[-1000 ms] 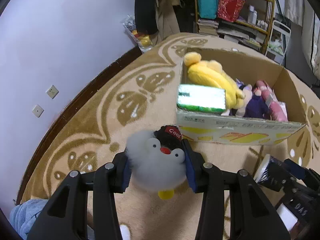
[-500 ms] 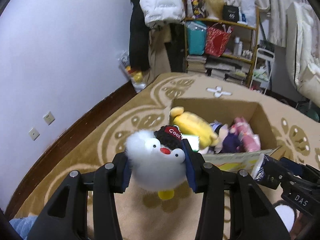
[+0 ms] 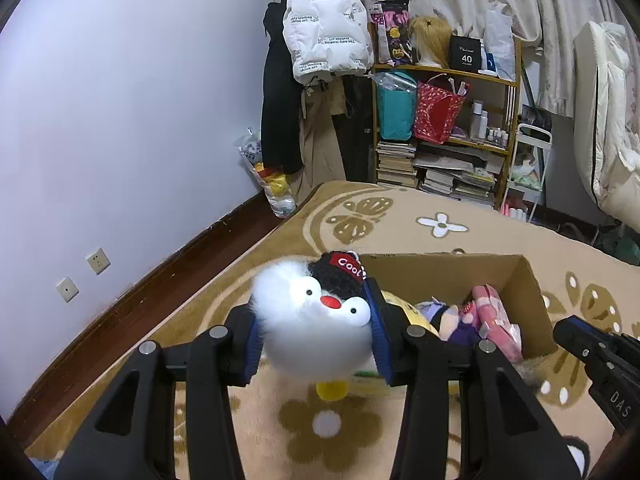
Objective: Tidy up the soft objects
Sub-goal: 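Carry the penguin over the box and release it inside with the left tool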
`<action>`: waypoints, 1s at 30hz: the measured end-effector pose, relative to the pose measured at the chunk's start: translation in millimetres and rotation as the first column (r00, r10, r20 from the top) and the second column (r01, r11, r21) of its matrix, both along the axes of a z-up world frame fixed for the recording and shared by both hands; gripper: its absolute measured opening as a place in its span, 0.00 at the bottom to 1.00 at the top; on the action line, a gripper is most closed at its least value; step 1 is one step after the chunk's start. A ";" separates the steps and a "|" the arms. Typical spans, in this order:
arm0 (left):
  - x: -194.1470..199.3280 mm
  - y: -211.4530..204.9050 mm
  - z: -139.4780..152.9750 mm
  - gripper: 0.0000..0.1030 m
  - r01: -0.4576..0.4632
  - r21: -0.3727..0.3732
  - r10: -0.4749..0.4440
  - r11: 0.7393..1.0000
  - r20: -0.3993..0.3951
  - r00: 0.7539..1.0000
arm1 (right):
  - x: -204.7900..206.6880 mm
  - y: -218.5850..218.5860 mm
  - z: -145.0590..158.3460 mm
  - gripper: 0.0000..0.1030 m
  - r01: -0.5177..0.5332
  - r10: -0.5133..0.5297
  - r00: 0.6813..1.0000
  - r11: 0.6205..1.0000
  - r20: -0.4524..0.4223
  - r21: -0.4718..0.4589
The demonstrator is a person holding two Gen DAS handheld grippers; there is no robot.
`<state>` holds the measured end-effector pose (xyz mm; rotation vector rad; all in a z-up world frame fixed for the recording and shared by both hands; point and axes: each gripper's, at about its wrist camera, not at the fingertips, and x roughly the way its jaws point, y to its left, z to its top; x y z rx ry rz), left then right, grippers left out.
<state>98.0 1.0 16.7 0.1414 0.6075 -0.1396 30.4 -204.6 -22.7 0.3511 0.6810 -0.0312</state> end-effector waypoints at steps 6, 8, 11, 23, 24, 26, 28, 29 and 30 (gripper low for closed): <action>9.0 -7.5 -3.8 0.42 0.020 -0.009 -0.020 1.000 0.002 1.000 | 14.9 1.5 -5.4 0.00 -0.041 0.041 0.999 0.999 0.007 0.000; 11.9 -11.7 -5.8 0.42 0.028 -0.015 -0.028 0.999 -0.006 1.000 | 16.4 -1.8 -9.0 0.01 -0.044 0.044 0.999 0.999 0.000 0.023; 15.9 -16.4 -10.9 0.43 0.058 -0.050 -0.060 0.997 -0.031 0.998 | 18.9 -6.1 -14.7 0.03 -0.040 0.041 0.999 0.998 -0.024 0.040; 12.6 -59.2 -22.3 0.56 0.176 -0.028 -0.177 0.984 -0.038 0.983 | 9.7 -13.9 -20.1 0.04 -0.024 0.027 0.998 0.998 -0.049 0.065; 12.3 -62.6 -25.1 0.65 0.160 -0.001 -0.160 0.987 -0.038 0.986 | 9.5 -14.2 -20.9 0.04 -0.022 0.025 0.998 0.998 -0.053 0.061; 11.0 -66.0 -28.4 0.71 0.137 0.038 -0.136 0.990 -0.029 0.990 | 8.2 -14.3 -23.0 0.08 -0.020 0.024 0.998 0.998 -0.064 0.059; 11.5 -66.4 -30.6 0.83 0.124 0.053 -0.122 0.991 -0.038 0.992 | 6.6 -14.8 -27.0 0.28 -0.017 0.022 0.996 0.998 -0.086 0.058; 11.4 -64.7 -30.8 0.86 0.113 0.057 -0.111 0.992 -0.040 0.993 | 5.0 -14.3 -29.1 0.36 -0.011 0.015 0.995 0.999 -0.099 0.048; 10.8 -62.6 -30.4 0.91 0.107 0.057 -0.105 0.993 -0.036 0.994 | 3.7 -13.5 -30.2 0.46 -0.007 0.011 0.994 0.999 -0.105 0.037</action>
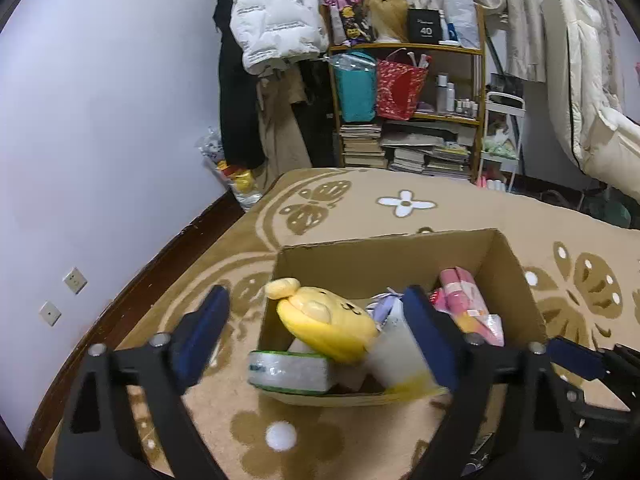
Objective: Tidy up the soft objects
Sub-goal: 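Carry the penguin over the box and release it inside with the left tool, then grasp the black Face tissue pack with the right tool and lift it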
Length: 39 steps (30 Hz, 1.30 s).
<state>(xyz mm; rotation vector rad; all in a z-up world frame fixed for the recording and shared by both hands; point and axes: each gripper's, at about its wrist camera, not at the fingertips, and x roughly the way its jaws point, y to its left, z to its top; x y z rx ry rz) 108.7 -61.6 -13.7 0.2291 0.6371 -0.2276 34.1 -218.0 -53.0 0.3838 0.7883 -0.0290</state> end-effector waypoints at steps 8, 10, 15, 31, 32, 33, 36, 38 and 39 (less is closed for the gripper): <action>-7.2 29.5 1.9 0.98 -0.069 -0.004 0.069 0.998 -0.013 0.998 | -9.7 5.6 -20.9 0.76 0.007 -0.009 0.996 1.000 -0.086 -0.026; -13.5 37.4 2.2 0.99 -0.072 -0.001 0.072 0.997 -0.021 0.997 | -10.8 7.4 -27.3 0.83 -0.007 0.003 0.994 0.999 -0.113 -0.033; -33.8 54.1 7.9 1.00 -0.076 -0.002 0.076 0.997 0.014 0.997 | -10.6 11.3 -47.3 0.89 -0.033 0.028 0.982 0.999 -0.188 -0.025; -55.4 63.1 6.7 1.00 -0.088 0.054 0.088 0.995 0.006 0.996 | -12.9 21.9 -100.5 0.89 -0.105 0.088 0.921 0.994 -0.380 -0.024; -56.2 64.1 7.5 1.00 -0.088 0.053 0.088 0.995 0.007 0.996 | -12.9 22.6 -103.6 0.89 -0.109 0.089 0.915 0.994 -0.394 -0.027; -55.8 64.3 8.0 1.00 -0.089 0.053 0.089 0.995 0.008 0.996 | -13.0 23.4 -106.7 0.89 -0.113 0.092 0.908 0.993 -0.410 -0.027; -55.7 66.7 8.0 1.00 -0.095 0.048 0.095 0.994 0.006 0.995 | -12.6 25.6 -117.8 0.89 -0.124 0.102 0.885 0.992 -0.454 -0.018; -53.4 68.5 7.8 1.00 -0.102 0.030 0.102 0.994 -0.003 0.995 | -12.3 26.7 -122.3 0.89 -0.125 0.100 0.879 0.992 -0.467 -0.024; -53.2 69.8 7.8 1.00 -0.103 0.020 0.103 0.994 -0.008 0.995 | -11.7 27.0 -123.2 0.89 -0.127 0.099 0.878 0.991 -0.468 -0.030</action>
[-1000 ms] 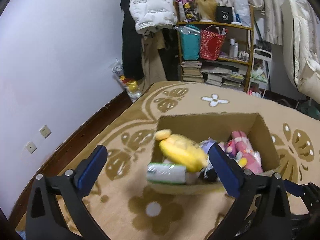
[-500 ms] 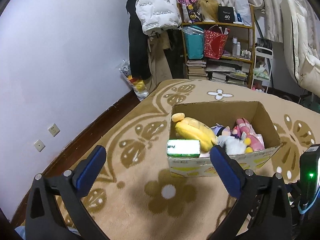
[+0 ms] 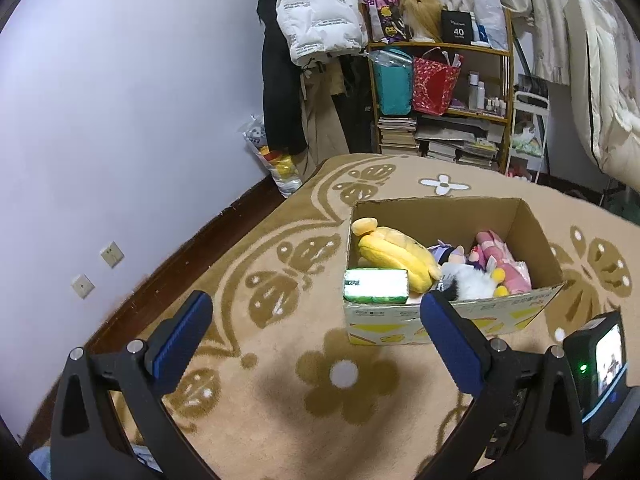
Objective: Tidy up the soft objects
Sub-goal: 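Grasp the black Face tissue pack with the right tool and lift it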
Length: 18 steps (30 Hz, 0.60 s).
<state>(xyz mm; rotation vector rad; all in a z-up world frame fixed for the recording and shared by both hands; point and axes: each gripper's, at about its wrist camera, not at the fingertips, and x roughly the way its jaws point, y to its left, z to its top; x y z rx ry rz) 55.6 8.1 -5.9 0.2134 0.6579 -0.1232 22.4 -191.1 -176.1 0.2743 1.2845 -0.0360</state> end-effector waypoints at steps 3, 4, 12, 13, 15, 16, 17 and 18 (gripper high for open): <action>1.3 2.2 0.7 1.00 -0.008 -0.015 0.008 1.000 -0.001 1.000 | 0.6 -0.3 0.4 0.88 -0.002 0.003 1.000 1.000 0.020 -0.026; 1.8 2.5 0.6 1.00 -0.011 -0.014 0.011 1.000 0.000 1.000 | 0.5 -1.6 0.1 0.83 0.003 -0.002 1.000 1.000 0.025 -0.026; 3.1 4.2 0.4 1.00 -0.024 -0.033 0.024 0.999 0.002 1.000 | -6.8 -13.0 23.1 0.76 0.037 -0.034 0.990 0.999 0.137 -0.020; 2.8 3.8 0.3 1.00 -0.023 -0.030 0.023 0.999 0.004 1.000 | -8.7 -15.2 32.7 0.76 0.049 -0.045 0.983 0.999 0.179 -0.015; 2.0 2.7 0.2 1.00 -0.022 -0.019 0.022 1.000 0.010 1.000 | -12.3 -18.8 52.8 0.76 0.066 -0.063 0.963 0.998 0.261 -0.004; 1.7 1.7 0.3 1.00 -0.021 -0.014 0.021 1.000 0.014 1.000 | -14.7 -20.0 64.3 0.76 0.072 -0.068 0.949 0.997 0.309 -0.002; 1.8 1.5 0.9 1.00 -0.020 -0.013 0.020 1.000 0.016 1.000 | -16.8 -20.3 72.8 0.76 0.075 -0.070 0.936 0.997 0.344 -0.003; 1.9 0.6 0.9 1.00 -0.018 -0.015 0.018 1.000 0.018 1.000 | -18.0 -20.7 80.0 0.76 0.075 -0.068 0.925 0.997 0.374 -0.005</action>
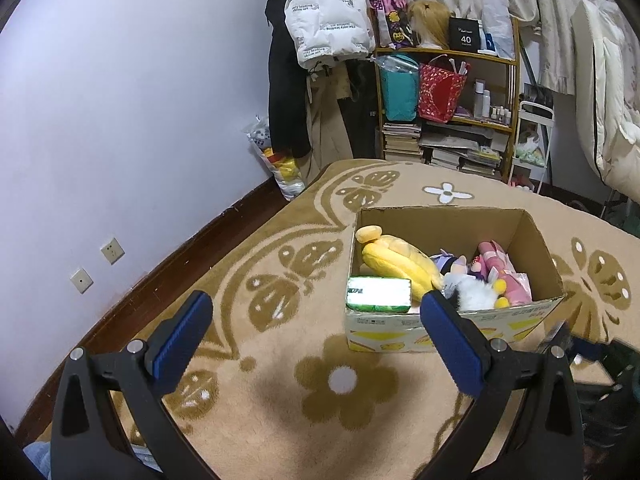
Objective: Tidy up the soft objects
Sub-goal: 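Grasp the black Face tissue pack with the right tool and lift it, then carry the Face pack over the box and release it inside with the right tool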
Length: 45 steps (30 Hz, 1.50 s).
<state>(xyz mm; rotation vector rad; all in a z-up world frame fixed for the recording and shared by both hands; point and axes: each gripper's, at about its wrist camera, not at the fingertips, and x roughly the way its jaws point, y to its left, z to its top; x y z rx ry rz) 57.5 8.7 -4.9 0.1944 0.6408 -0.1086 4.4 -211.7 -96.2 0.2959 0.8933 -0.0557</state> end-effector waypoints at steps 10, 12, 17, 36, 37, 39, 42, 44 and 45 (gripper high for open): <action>-3.8 -12.5 0.2 1.00 0.021 0.069 -0.024 0.997 0.037 0.999 | 9.4 12.1 55.0 0.76 -0.023 0.040 0.969 0.997 0.245 -0.073; -4.2 -15.6 -0.2 1.00 0.026 0.079 -0.030 0.997 0.042 0.999 | 11.8 14.5 62.3 0.76 -0.021 0.046 0.961 0.995 0.272 -0.093; -4.1 -17.9 -0.7 1.00 0.035 0.077 -0.039 0.996 0.040 0.998 | 23.0 15.8 59.3 0.76 -0.021 0.062 0.958 0.989 0.281 -0.146; 4.9 2.4 7.7 1.00 -0.016 -0.004 0.016 1.000 0.052 0.999 | 57.0 -9.4 56.5 0.76 -0.019 0.052 0.947 0.994 0.318 -0.105; 4.9 3.9 8.6 1.00 -0.022 -0.001 0.022 1.000 0.057 0.998 | 58.4 -9.3 56.5 0.76 -0.026 0.057 0.946 0.994 0.318 -0.102; 5.4 5.9 9.3 1.00 -0.026 -0.004 0.027 1.000 0.060 0.998 | 61.6 -7.6 55.8 0.77 -0.039 0.067 0.946 0.995 0.318 -0.095; 5.9 7.2 9.8 1.00 -0.030 -0.009 0.031 0.999 0.059 0.998 | 66.6 -3.6 52.9 0.77 -0.061 0.086 0.949 0.994 0.304 -0.089; 5.5 7.1 9.9 1.00 -0.032 -0.008 0.033 0.999 0.059 0.998 | 68.8 2.1 52.3 0.77 -0.078 0.109 0.951 0.990 0.289 -0.118; 5.6 7.2 9.9 1.00 -0.031 -0.008 0.032 0.999 0.060 0.998 | 70.1 5.0 52.0 0.77 -0.082 0.118 0.951 0.988 0.286 -0.134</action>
